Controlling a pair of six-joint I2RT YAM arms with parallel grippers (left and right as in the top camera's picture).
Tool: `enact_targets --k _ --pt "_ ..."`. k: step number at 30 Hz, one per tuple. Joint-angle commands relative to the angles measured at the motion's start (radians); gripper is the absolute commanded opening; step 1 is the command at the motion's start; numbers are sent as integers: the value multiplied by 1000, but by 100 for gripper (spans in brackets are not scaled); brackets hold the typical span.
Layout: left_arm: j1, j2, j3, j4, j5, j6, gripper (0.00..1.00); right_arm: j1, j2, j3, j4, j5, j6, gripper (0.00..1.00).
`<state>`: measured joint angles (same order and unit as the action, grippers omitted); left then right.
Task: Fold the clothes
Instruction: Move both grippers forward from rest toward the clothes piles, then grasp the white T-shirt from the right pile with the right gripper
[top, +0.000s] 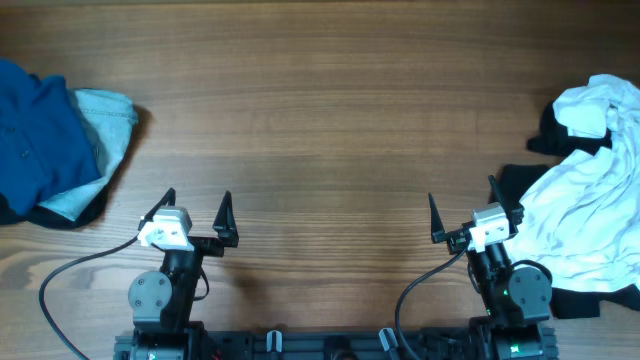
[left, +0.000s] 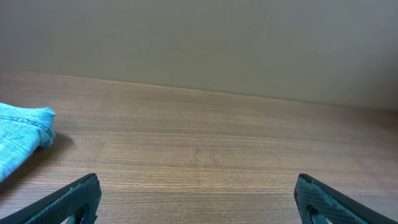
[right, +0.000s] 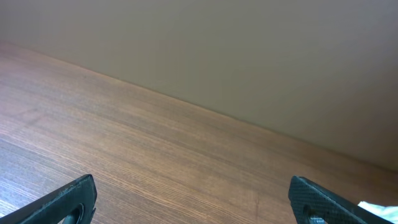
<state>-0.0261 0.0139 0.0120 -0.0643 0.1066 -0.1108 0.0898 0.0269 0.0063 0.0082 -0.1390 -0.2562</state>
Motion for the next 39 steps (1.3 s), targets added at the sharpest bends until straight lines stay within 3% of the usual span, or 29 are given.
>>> enact_targets --k 1,12,19,25,29,33,36,39 --pt "5 -7 -6 0 16 -6 100 -5 -9 -1 5 -19 -6 100" --pt "5 -7 -6 0 16 -6 100 -5 -9 -1 3 -20 11 100" --pt "5 2 31 -3 16 -84 100 -5 -9 27 -35 30 314 100" --pt "5 229 208 -87 16 -84 100 -5 80 198 -224 95 395 100" --pt "5 554 417 -170 17 -84 100 -5 329 422 -380 95 397 100" --pt "5 830 653 -358 39 -84 100 -6 667 624 -546 95 386 100" --pt "5 959 774 -475 39 -84 100 -13 918 754 -608 92 393 100" --pt "5 983 785 -479 39 -84 100 -13 1102 774 -578 190 421 100"
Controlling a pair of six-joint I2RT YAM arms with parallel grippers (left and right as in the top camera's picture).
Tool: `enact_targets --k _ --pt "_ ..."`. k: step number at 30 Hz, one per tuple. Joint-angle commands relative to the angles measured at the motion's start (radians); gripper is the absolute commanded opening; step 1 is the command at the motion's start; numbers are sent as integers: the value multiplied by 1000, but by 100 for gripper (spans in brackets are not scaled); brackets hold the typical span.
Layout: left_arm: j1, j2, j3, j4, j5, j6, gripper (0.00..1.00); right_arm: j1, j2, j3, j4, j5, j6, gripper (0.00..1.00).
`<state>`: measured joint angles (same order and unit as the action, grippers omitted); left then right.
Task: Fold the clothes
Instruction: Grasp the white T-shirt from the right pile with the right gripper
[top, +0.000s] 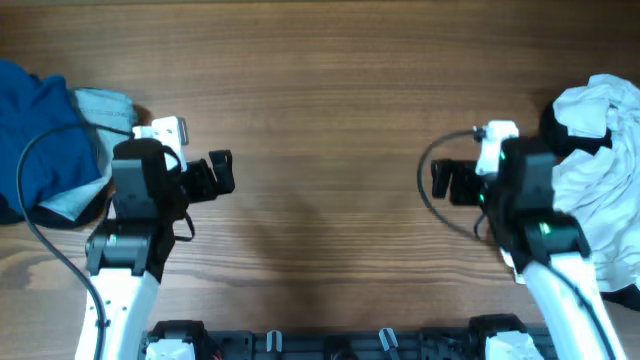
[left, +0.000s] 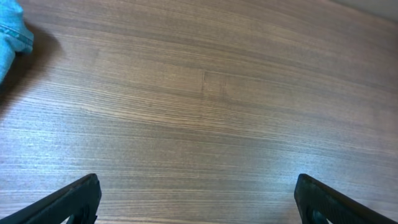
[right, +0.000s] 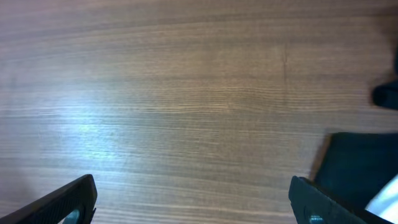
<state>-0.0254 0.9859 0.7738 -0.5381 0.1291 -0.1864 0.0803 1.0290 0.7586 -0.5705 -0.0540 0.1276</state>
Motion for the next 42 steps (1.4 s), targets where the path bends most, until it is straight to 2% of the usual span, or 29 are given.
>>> enact_targets --k 1,2,3,6,9,11,13,14,15,16,17,22,25,27,31,32,34,35,37,41,42 --pt "4 11 23 -6 16 -9 100 -14 153 21 -25 225 167 100" --pt "4 11 23 -6 16 -9 100 -36 200 21 -64 315 304 99" --pt "4 11 23 -5 16 -9 100 -86 262 19 -101 372 421 94" --pt "4 11 23 -5 16 -9 100 -191 379 19 -104 356 437 70" --pt "4 11 23 -5 16 -9 100 -246 475 19 -107 357 436 59" --pt "4 11 23 -5 16 -9 100 -267 525 19 -111 358 422 44" --pt "4 11 23 -5 16 -9 100 -287 552 18 -114 366 424 44" --pt "4 11 23 -5 16 -9 100 -293 552 18 -115 366 424 38" --pt "4 11 23 -5 16 -9 100 -300 551 18 -115 369 424 30" --pt "4 11 23 -5 16 -9 100 -307 551 18 -116 368 424 14" --pt "4 11 23 -5 16 -9 100 -310 551 19 -118 368 422 4" --pt "4 11 23 -5 16 -8 100 -310 519 58 -176 323 411 4" --pt "4 11 23 -4 16 -8 100 -310 439 198 -323 307 327 4" --pt "4 11 23 0 16 -8 100 -310 391 264 -359 286 249 4" --pt "4 11 23 7 16 -8 100 -308 313 285 -274 -136 -43 4" --pt "4 11 23 8 16 -8 100 -302 305 285 -237 -395 -191 4" --pt "4 11 23 8 16 -8 100 -274 288 294 -181 -791 -319 4" --pt "4 11 23 10 16 -8 100 -161 269 294 -107 -1069 -402 4" --pt "4 11 23 10 16 -8 100 -38 272 294 -75 -1026 -395 4" --pt "4 11 23 10 16 -9 100 237 331 294 -23 -626 -288 4" --pt "4 11 23 10 16 -9 100 279 352 294 -4 -582 -282 4"
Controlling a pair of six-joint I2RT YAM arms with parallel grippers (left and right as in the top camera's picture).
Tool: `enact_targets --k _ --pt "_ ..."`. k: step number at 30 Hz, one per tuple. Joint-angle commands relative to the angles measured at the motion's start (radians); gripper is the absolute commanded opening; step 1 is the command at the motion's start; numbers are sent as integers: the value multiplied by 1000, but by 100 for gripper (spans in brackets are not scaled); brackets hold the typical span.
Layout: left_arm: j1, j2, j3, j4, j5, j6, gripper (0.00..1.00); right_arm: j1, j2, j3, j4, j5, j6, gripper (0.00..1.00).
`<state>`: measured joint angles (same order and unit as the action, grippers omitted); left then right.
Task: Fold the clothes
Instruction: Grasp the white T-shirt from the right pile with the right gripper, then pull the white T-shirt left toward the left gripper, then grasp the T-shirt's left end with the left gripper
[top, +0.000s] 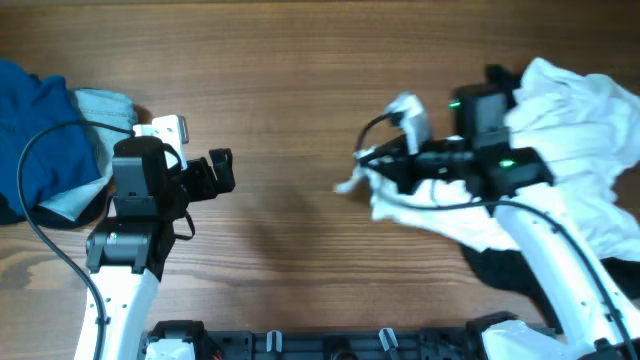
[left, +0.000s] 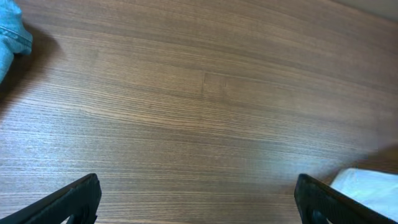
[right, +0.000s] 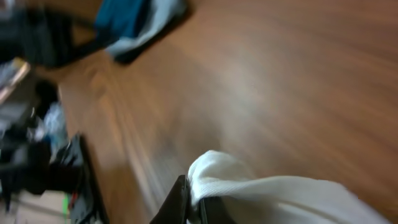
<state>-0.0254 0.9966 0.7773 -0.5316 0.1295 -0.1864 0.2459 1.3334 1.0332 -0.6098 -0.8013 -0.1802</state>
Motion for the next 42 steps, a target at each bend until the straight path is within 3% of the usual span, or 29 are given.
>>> enact_targets --k 1,4,8,9,10,11,13,16,19,24,28,32,34,36,38,41,42 --pt "4 0 19 3 16 -9 100 183 102 19 98 198 26 4" --pt "4 0 19 3 16 -9 100 248 209 19 269 214 80 5" --pt "4 0 19 12 108 -9 100 268 341 19 597 282 286 4" --pt "4 0 19 19 148 -9 100 268 358 19 649 282 325 13" --pt "4 0 19 24 170 -9 100 267 360 19 661 282 340 41" --pt "4 1 19 28 182 -10 100 267 359 19 654 283 340 79" --pt "3 14 19 39 196 -35 100 252 348 19 587 361 340 100" --pt "-35 79 19 84 205 -92 100 186 298 20 378 652 396 100" --pt "-137 218 19 196 230 -138 100 103 226 20 212 782 485 100" --pt "-286 496 19 471 226 -185 100 -8 148 20 43 779 548 100" --pt "-352 747 19 715 230 -366 100 -42 143 19 -78 779 548 100" --pt "-433 936 20 967 230 -406 96 -43 143 19 -140 779 549 100" --pt "-451 957 20 1031 229 -397 70 -43 143 19 -156 779 549 100" --pt "-441 959 20 1112 229 -394 6 -44 143 19 -183 788 551 97" --pt "-404 948 20 1183 229 -395 4 -45 143 19 -222 838 576 84" --pt "-300 878 20 1191 249 -399 4 -76 144 19 -292 962 637 41" --pt "-245 836 20 1180 276 -399 4 -103 144 19 -295 966 631 37"
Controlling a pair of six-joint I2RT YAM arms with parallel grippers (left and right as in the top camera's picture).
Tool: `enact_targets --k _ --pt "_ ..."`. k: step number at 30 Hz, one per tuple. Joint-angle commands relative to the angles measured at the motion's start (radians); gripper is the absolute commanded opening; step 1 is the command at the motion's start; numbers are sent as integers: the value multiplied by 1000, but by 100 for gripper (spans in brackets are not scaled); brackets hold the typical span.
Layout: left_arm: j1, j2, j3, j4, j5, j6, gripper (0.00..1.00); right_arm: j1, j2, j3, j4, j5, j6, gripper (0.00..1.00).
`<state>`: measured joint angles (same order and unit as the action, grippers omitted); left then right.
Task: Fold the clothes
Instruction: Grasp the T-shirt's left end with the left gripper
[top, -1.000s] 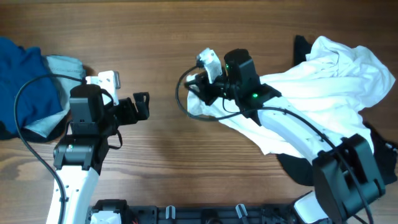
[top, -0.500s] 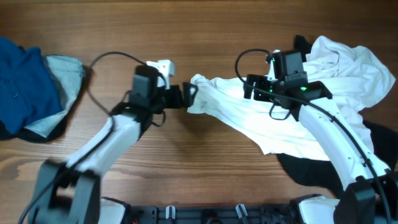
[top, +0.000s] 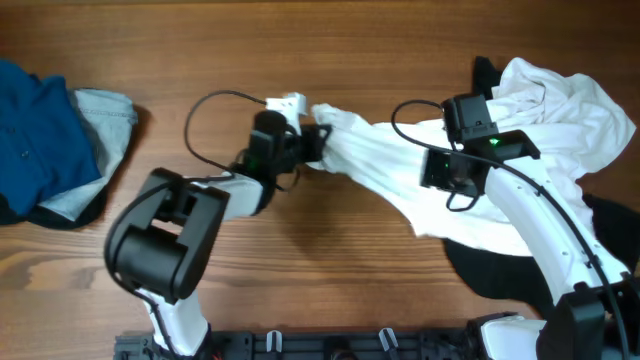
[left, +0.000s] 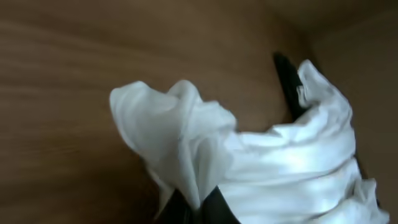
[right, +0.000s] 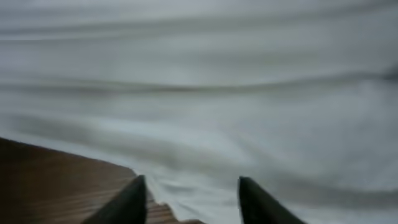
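Note:
A white garment lies stretched from the table's middle to a heap at the far right. My left gripper is shut on its left corner; in the left wrist view the bunched white cloth is pinched at my left gripper. My right gripper hovers open over the garment's middle. In the right wrist view the right gripper has its two fingers apart over white fabric, with nothing between them.
A black garment lies partly under the white one at the right; a strip of it shows in the left wrist view. A pile of dark blue clothes and light blue cloth sits at the left edge. Wooden table.
The right gripper, then shut on the white garment's corner near the table's middle, is now open over the garment. The left gripper, then open at the left, is now shut on that corner.
Both grippers stood open by the front edge, the white garment heaped at the right. Then both were open over the table. Then the right one held a corner of the garment pulled toward the middle. Now the left holds that corner and the right is open.

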<state>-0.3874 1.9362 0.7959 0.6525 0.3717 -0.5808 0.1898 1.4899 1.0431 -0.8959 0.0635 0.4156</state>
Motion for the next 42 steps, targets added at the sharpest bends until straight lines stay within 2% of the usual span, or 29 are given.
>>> enact_targets --k 1,3,5,6,7,8,9,10,12,14,16,18,21,23,28,30,32,33,34,37,38,40,42 --pt "179 -150 2 -10 40 -4 4 -75 -13 10 -9 100 29 35" --pt "288 -216 16 -10 39 -5 4 -126 -13 10 -6 91 17 18" --pt "397 -255 55 -22 39 -5 4 -182 -12 10 20 45 -71 14" --pt "450 -263 86 -43 40 -15 15 -209 -11 10 28 16 -114 14" --pt "486 -263 109 -68 40 -38 38 -224 -9 9 27 7 -130 14" --pt "513 -263 125 -104 42 -66 52 -238 -8 9 19 6 -131 14" --pt "529 -263 128 -137 63 -81 79 -248 -8 3 18 6 -132 14" --pt "533 -262 128 -188 120 -83 100 -255 -8 -6 18 6 -150 15" --pt "511 -262 128 -372 241 -83 100 -257 -6 -26 19 19 -155 21" --pt "455 -262 128 -629 328 -83 100 -257 -5 -40 20 18 -154 23" --pt "365 -259 122 -866 305 -82 100 -258 3 -49 21 18 -153 25" --pt "254 -243 114 -981 252 -82 100 -257 12 -50 20 18 -152 25" --pt "105 -209 108 -973 186 -96 100 -257 13 -50 19 13 -151 26" --pt "3 -170 108 -922 97 -172 100 -257 13 -50 14 14 -151 27" --pt "-164 -34 108 -829 53 -476 96 -257 13 -50 -3 14 -153 27" --pt "-192 3 108 -752 53 -482 84 -257 13 -50 -2 14 -153 26" --pt "-206 34 108 -649 53 -483 45 -257 13 -50 0 14 -153 27" --pt "-206 37 108 -639 51 -482 15 -257 13 -50 0 14 -153 27" --pt "-204 37 108 -642 49 -482 4 -257 13 -50 -1 14 -153 26" --pt "-156 6 108 -754 53 -467 4 -260 13 -50 4 14 -153 27" --pt "-77 -43 108 -842 53 -398 4 -270 13 -50 7 14 -152 25" --pt "15 -100 108 -917 53 -339 4 -280 13 -50 10 14 -154 16" --pt "196 -198 108 -1036 29 -261 4 -294 14 -50 13 5 -184 14"
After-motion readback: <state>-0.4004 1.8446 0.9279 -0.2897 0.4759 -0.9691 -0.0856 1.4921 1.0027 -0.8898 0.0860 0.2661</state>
